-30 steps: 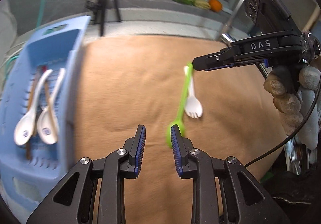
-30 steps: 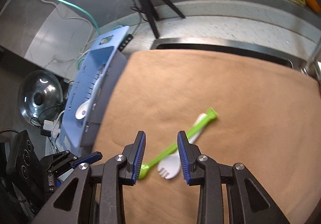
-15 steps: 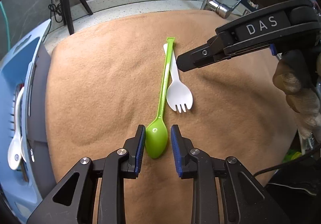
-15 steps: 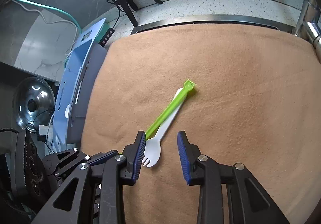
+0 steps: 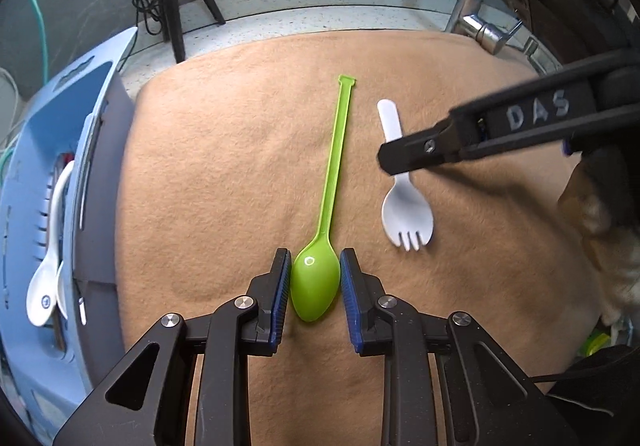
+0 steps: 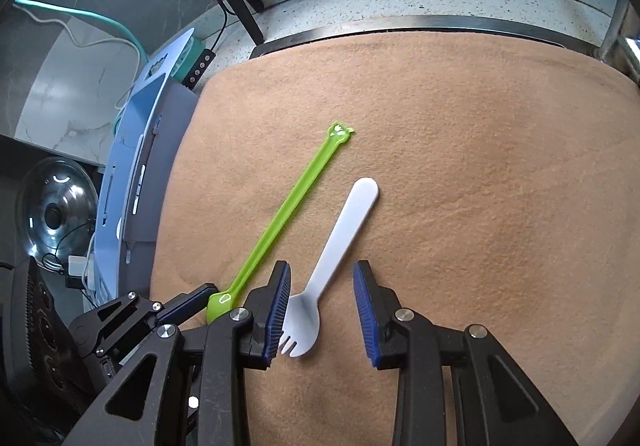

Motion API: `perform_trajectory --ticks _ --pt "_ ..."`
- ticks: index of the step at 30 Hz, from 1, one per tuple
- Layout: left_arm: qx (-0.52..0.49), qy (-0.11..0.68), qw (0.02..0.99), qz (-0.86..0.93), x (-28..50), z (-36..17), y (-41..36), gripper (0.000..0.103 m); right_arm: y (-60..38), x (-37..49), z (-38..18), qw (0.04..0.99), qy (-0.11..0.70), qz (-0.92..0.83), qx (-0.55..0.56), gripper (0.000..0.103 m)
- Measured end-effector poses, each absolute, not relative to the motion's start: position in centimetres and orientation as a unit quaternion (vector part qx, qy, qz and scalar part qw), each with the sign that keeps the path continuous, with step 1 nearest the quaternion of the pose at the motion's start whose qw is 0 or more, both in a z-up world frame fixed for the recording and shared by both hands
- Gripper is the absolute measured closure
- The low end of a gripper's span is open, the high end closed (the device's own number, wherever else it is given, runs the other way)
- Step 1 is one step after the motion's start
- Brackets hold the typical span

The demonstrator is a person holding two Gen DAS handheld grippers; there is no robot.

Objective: Organize utensils
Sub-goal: 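Move both tools back over the cloth toward the green spoon and white fork, then close the left tool on the green spoon while the right tool grasps the white fork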

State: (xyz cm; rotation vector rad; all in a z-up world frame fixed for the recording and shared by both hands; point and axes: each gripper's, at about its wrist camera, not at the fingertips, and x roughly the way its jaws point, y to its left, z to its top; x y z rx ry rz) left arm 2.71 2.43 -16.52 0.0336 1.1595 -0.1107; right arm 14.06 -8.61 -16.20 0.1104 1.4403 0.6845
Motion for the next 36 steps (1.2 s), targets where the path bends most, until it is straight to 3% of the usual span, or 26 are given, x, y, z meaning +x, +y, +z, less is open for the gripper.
perform_trajectory --ticks 10,14,18,24,36 --pt "0.031 0.552 0.829 -0.081 5.6 -16.7 1.4 0.079 -8.0 14.3 -16.2 0.702 0.644 0.302 0.033 0.074" --pt "0.036 0.556 0.826 -0.083 6.7 -17.3 1.5 0.08 -7.8 14.3 -16.2 0.707 0.641 0.298 0.016 0.082" --pt "0.026 0.55 0.831 -0.082 7.0 -17.4 1.7 0.092 -8.1 14.5 -16.4 0.706 0.642 0.298 0.02 0.087" --pt "-0.012 0.545 0.835 -0.076 6.4 -17.3 3.0 0.097 -8.8 14.4 -16.4 0.707 0.639 0.301 0.032 0.093" --pt "-0.139 0.513 0.847 -0.021 1.8 -17.5 6.4 0.098 -10.2 13.3 -16.3 0.714 0.627 0.304 0.067 0.1"
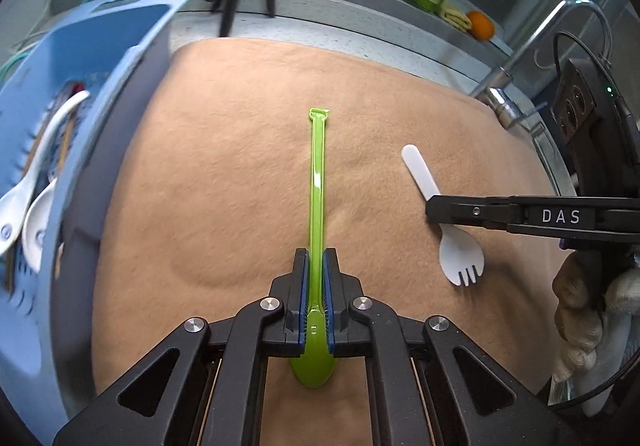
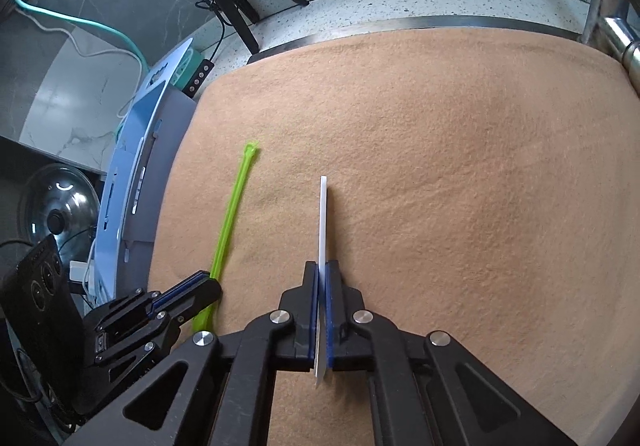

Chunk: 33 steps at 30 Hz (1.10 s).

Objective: Organize utensils
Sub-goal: 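Close the left tool on the green spoon while the right tool grasps the white fork, then carry the green spoon and white fork into the drainer and open both tools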

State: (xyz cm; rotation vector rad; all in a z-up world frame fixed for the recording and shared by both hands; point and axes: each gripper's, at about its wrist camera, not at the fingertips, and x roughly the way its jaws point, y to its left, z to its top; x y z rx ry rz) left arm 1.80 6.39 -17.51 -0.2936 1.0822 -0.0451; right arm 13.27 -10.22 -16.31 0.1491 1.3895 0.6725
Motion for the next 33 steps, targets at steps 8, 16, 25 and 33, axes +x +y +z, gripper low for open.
perform_trajectory --ticks 8,16,25,33 --pt "-0.04 0.531 0.846 -0.019 2.8 -17.5 4.0 0.097 -9.7 13.3 -16.4 0.713 0.628 0.307 0.054 0.1" --pt "-0.097 0.512 0.853 -0.024 2.3 -16.5 5.8 0.098 -10.5 13.4 -15.9 0.71 0.625 0.312 0.087 0.1" --pt "-0.107 0.479 0.871 -0.01 1.5 -13.1 8.0 0.098 -8.3 13.4 -12.5 0.713 0.602 0.347 0.095 0.1" --pt "-0.098 0.452 0.886 0.034 0.8 -10.0 12.8 0.098 -2.8 13.6 -8.7 0.707 0.578 0.398 0.088 0.1"
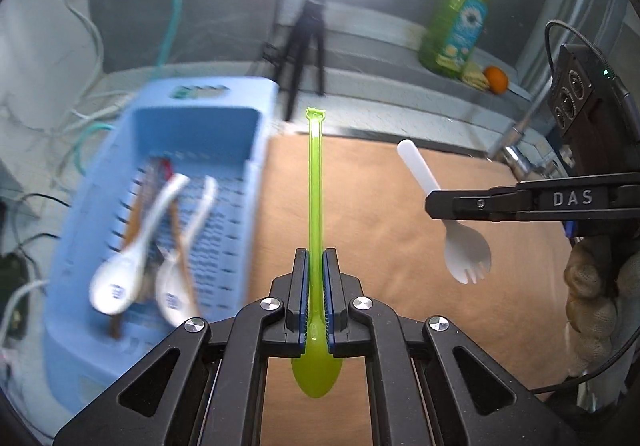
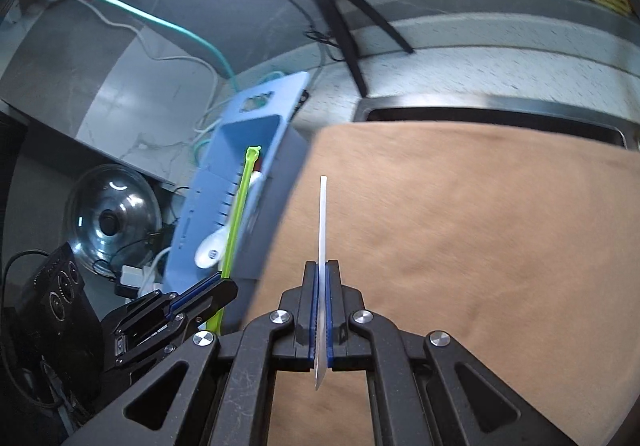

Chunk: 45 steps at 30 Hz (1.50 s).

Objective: Organize utensils
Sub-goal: 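Carry the green spoon and white fork into the drainer and open both tools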

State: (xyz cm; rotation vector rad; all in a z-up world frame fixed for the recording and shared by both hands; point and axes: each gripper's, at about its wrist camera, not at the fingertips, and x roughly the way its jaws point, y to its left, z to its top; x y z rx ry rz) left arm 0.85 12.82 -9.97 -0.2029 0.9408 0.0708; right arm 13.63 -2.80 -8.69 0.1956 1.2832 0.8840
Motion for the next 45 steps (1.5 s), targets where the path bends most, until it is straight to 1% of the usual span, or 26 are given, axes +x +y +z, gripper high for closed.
perform_trajectory --ticks 6,15,22,29,45 --pt "-0.12 0.451 0.882 0.068 0.6 -9.7 17.8 0.098 2.6 13.7 -7.1 0.705 0.564 0.424 0.073 0.1" --pt "-0.126 0.477 0.864 0.103 1.0 -12.0 22.3 0.098 9.8 13.9 -8.1 0.675 0.588 0.442 0.059 0.1" --pt "-0.132 0.491 0.854 0.108 1.2 -13.3 23.4 0.098 13.6 13.5 -10.4 0.66 0.608 0.439 0.039 0.1" --pt "-0.137 0.499 0.848 0.117 1.3 -14.1 24.0 0.098 15.0 13.6 -12.0 0.657 0.616 0.433 0.019 0.1" --pt "-0.135 0.511 0.84 0.124 1.6 -15.0 24.8 0.098 16.8 13.2 -12.5 0.661 0.607 0.439 -0.03 0.1"
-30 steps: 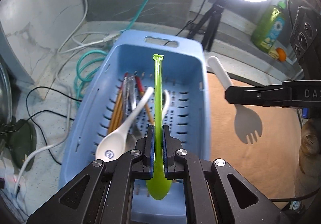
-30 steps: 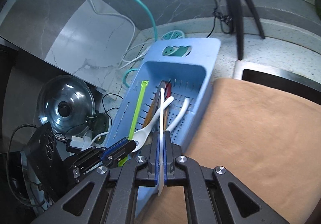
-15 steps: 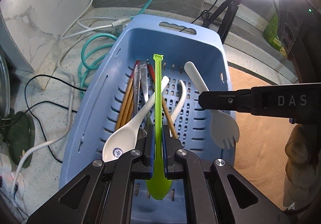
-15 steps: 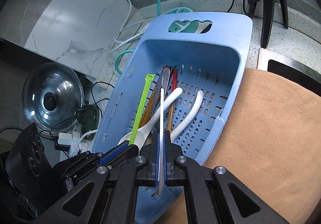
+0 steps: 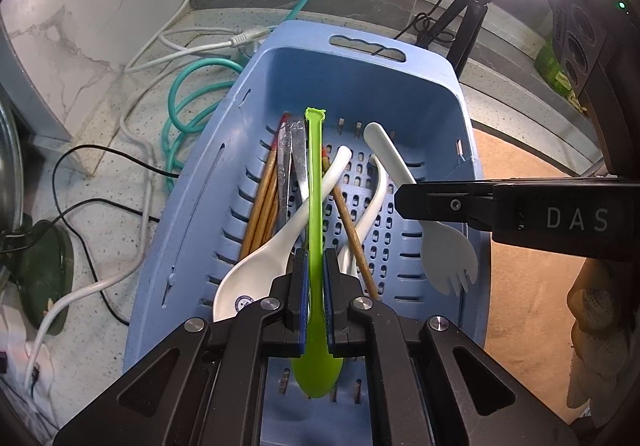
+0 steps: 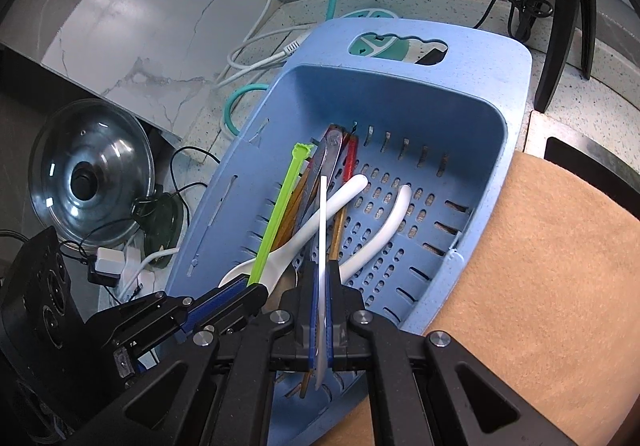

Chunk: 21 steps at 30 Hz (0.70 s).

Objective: Organize utensils
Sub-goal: 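Carry the green spoon and white fork into the drainer and open both tools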

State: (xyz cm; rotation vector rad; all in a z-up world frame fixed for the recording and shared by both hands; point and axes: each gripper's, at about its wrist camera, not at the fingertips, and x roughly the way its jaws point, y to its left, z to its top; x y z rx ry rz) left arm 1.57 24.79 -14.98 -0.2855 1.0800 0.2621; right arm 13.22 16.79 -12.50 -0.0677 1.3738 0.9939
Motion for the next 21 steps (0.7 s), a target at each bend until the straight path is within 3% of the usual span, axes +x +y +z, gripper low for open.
perform_trajectory --ticks 10,16,21 --pt "-0.145 0.509 0.838 0.132 1.4 -14.9 25.0 0.097 16.6 13.3 -12.7 0.66 0.608 0.439 -0.036 0.097" --pt "-0.146 0.506 0.839 0.135 1.3 -14.6 24.7 0.089 16.3 13.2 -12.2 0.664 0.602 0.441 -0.043 0.097" --pt "-0.146 0.5 0.842 0.143 0.7 -13.9 24.5 0.089 15.8 13.2 -11.5 0.671 0.593 0.442 -0.044 0.083"
